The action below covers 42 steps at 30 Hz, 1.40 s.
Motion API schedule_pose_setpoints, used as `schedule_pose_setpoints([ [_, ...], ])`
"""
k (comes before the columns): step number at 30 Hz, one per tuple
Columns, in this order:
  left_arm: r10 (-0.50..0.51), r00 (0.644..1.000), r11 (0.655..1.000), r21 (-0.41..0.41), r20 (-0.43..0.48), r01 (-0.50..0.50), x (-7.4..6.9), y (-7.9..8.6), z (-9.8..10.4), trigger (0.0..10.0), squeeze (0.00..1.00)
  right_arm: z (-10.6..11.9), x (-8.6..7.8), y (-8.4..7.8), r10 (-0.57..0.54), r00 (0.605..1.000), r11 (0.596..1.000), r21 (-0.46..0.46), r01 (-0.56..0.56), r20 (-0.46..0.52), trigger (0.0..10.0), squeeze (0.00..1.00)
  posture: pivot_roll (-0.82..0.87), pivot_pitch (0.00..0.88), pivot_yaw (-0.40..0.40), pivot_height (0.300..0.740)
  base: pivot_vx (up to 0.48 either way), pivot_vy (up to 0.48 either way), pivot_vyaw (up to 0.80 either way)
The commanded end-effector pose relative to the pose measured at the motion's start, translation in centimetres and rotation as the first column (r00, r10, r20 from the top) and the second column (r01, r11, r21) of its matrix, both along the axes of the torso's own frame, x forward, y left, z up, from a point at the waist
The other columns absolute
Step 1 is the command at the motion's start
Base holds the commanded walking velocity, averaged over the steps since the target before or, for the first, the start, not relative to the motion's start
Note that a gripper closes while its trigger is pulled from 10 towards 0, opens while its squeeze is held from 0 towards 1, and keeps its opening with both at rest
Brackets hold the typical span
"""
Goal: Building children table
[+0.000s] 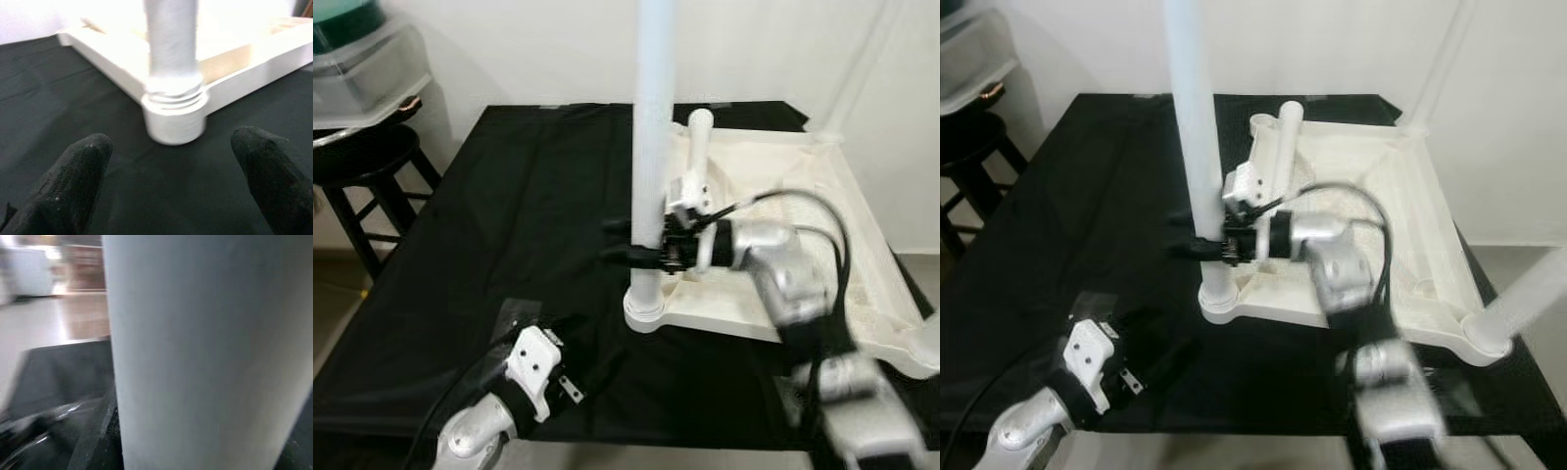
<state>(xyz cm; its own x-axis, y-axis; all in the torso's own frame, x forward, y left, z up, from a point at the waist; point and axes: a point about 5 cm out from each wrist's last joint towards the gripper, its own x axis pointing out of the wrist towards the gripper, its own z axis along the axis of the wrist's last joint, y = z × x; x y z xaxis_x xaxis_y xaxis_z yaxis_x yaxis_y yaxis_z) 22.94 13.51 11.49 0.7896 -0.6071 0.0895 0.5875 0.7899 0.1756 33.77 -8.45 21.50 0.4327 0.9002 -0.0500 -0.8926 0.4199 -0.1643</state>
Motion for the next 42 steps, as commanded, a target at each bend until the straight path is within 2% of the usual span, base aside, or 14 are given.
schedule_pose_setpoints([
  [1, 0.008, 1.0, 1.0, -0.004, -0.016, -0.008, -0.2, 0.3, -0.1, 10.0, 0.0, -6.5, -1.9, -0.6, -0.292, 0.946, 0.946, -0.187, 0.264, -0.143, 0.0, 0.0, 0.02, 0.228, 0.01, 0.74, 0.0, 0.0, 0.0],
  [4, 0.01, 1.0, 1.0, -0.009, -0.017, -0.01, 0.0, 0.5, 0.0, 10.0, 0.0, -6.9, -3.6, -1.0, -0.529, 0.842, 0.847, -0.127, 0.517, -0.107, 0.0, 0.0, -0.01, 0.225, 0.026, 0.74, 0.0, 0.0, 0.0],
  [12, 0.0, 1.0, 1.0, -0.009, -0.02, 0.0, 0.0, 0.3, 0.0, 10.0, 0.0, -6.0, -3.4, -0.7, -0.616, 0.781, 0.788, -0.078, 0.611, -0.104, 0.0, 0.0, 0.0, 0.222, 0.013, 0.74, 0.0, 0.0, 0.0],
  [13, 0.011, 1.0, 1.0, -0.013, -0.019, -0.012, -0.2, 0.3, 0.0, 10.0, 0.0, -5.7, -3.7, -0.2, -0.634, 0.763, 0.773, -0.079, 0.629, -0.13, 10.0, 0.0, 0.01, 0.216, 0.016, 0.74, 0.0, 0.0, 0.0],
  [16, 0.013, 1.0, 1.0, -0.014, -0.019, -0.014, -0.2, 0.3, 0.0, 10.0, 0.0, -5.6, -3.8, 0.0, -0.631, 0.762, 0.775, -0.072, 0.628, -0.145, 10.0, 0.0, 0.01, 0.216, 0.016, 0.74, 0.0, 0.0, 0.0],
  [17, 0.01, 1.0, 1.0, -0.014, -0.021, -0.011, -0.2, 0.3, 0.0, 10.0, 0.0, -4.9, -3.7, 0.2, -0.608, 0.777, 0.791, -0.03, 0.612, -0.164, 10.0, 1.0, 0.0, 0.213, 0.015, 0.74, 0.0, 0.0, 0.0],
  [22, -0.005, 1.0, 1.0, -0.012, -0.028, 0.004, -0.2, 0.2, -0.1, 10.0, 0.0, -1.3, -3.1, 0.7, -0.352, 0.93, 0.918, 0.153, 0.365, -0.108, 10.0, 1.0, 0.0, 0.2, 0.017, 0.74, 0.0, 0.0, 0.0],
  [25, -0.005, 1.0, 1.0, -0.012, -0.028, 0.005, -0.2, 0.1, -0.2, 10.0, 0.0, -0.2, -3.5, 0.2, -0.168, 0.985, 0.979, 0.123, 0.163, 0.026, 10.0, 1.0, 0.0, 0.195, 0.015, 0.74, 0.0, 0.0, 0.0],
  [26, -0.004, 1.0, 1.0, -0.012, -0.028, 0.004, -0.2, 0.1, -0.2, 10.0, 0.0, -0.1, -4.0, -0.1, -0.067, 0.997, 0.994, 0.09, 0.063, 0.045, 10.0, 0.08, 0.01, 0.191, 0.011, 0.74, 0.0, 0.0, 0.0],
  [27, -0.003, 1.0, 1.0, -0.012, -0.027, 0.003, -0.2, 0.0, -0.2, 10.0, 0.0, -0.3, -4.3, -0.5, 0.018, 0.999, 0.999, 0.048, -0.021, 0.049, 10.0, 0.0, 0.01, 0.186, 0.009, 0.74, 0.0, 0.0, 0.0],
  [31, -0.001, 1.0, 1.0, -0.011, -0.026, 0.001, -0.2, -0.1, -0.3, 10.0, 0.0, -1.2, -4.3, -2.0, 0.169, 0.986, 0.984, -0.064, -0.168, 0.006, 10.0, 0.0, 0.02, 0.184, 0.008, 0.74, 0.0, 0.0, 0.0],
  [40, -0.005, 1.0, 1.0, -0.011, -0.025, 0.005, -0.4, -0.2, -0.1, 10.0, 0.0, 0.0, -0.8, -3.4, 0.237, 0.971, 0.97, -0.06, -0.237, -0.008, 10.0, 0.0, 0.04, 0.198, 0.008, 0.74, 0.0, 0.0, 0.0],
  [41, -0.005, 1.0, 1.0, -0.011, -0.025, 0.005, -0.5, -0.2, -0.1, 10.0, 0.0, 0.0, -0.3, -3.4, 0.249, 0.968, 0.966, -0.061, -0.25, -0.016, 8.5, 0.0, 0.04, 0.203, 0.006, 0.74, 0.0, 0.0, 0.0],
  [42, -0.005, 1.0, 1.0, -0.011, -0.025, 0.005, -0.5, -0.2, -0.1, 10.0, 0.0, 0.0, 0.0, -3.4, 0.258, 0.966, 0.964, -0.063, -0.259, -0.022, 8.5, 0.0, 0.04, 0.204, 0.005, 0.74, 0.0, 0.0, 0.0],
])
